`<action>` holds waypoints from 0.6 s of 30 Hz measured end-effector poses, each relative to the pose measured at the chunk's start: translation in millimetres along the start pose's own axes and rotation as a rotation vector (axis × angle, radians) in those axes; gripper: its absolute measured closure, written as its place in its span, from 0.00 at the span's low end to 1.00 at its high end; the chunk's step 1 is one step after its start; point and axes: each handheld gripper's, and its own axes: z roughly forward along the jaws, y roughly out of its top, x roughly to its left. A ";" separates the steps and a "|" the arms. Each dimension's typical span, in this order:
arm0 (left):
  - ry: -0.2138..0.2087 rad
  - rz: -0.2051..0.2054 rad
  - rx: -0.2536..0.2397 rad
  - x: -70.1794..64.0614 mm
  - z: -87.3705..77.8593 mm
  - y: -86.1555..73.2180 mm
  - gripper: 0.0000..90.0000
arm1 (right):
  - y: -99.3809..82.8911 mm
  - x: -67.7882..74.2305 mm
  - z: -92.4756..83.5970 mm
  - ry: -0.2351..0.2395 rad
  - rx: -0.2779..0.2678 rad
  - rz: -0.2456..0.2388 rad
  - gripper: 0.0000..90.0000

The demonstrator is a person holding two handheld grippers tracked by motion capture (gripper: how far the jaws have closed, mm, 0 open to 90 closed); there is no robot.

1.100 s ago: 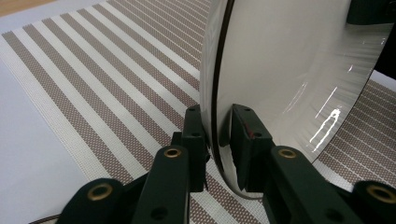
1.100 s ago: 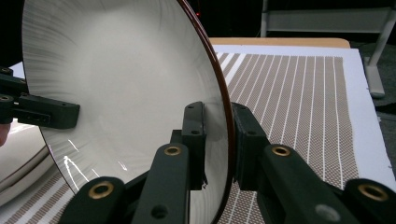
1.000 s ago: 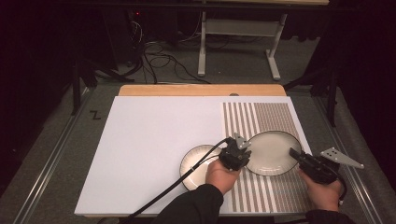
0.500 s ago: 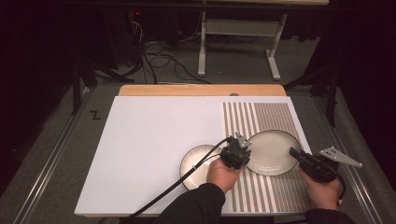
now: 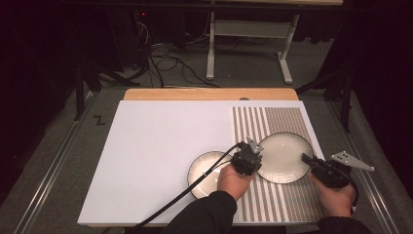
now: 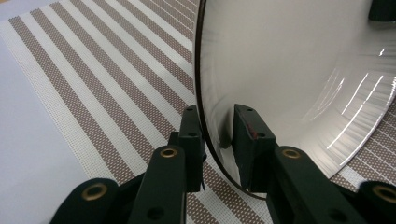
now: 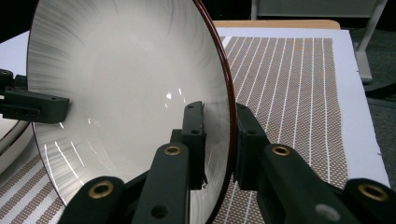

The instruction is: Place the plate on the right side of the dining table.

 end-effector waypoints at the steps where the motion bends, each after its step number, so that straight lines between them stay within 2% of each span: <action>1: 0.002 -0.003 -0.001 0.1 0.6 -0.3 0.82 | 0.3 -0.2 0.6 -0.001 0.003 -0.005 0.88; 5: 0.008 0.006 0.001 0.7 1.4 -0.7 0.82 | 0.7 -1.3 2.4 0.002 0.007 -0.012 0.88; 14: 0.022 -0.010 0.007 6.3 -0.2 0.1 0.76 | -0.5 -5.9 6.6 -0.007 0.027 -0.004 0.89; 16: 0.019 -0.014 -0.010 7.5 -2.1 -0.4 0.74 | -0.8 -6.2 6.8 -0.006 0.025 -0.007 0.89; 18: 0.017 -0.014 -0.017 7.8 -4.4 0.4 0.72 | -1.4 -5.7 8.8 -0.038 0.046 -0.014 0.88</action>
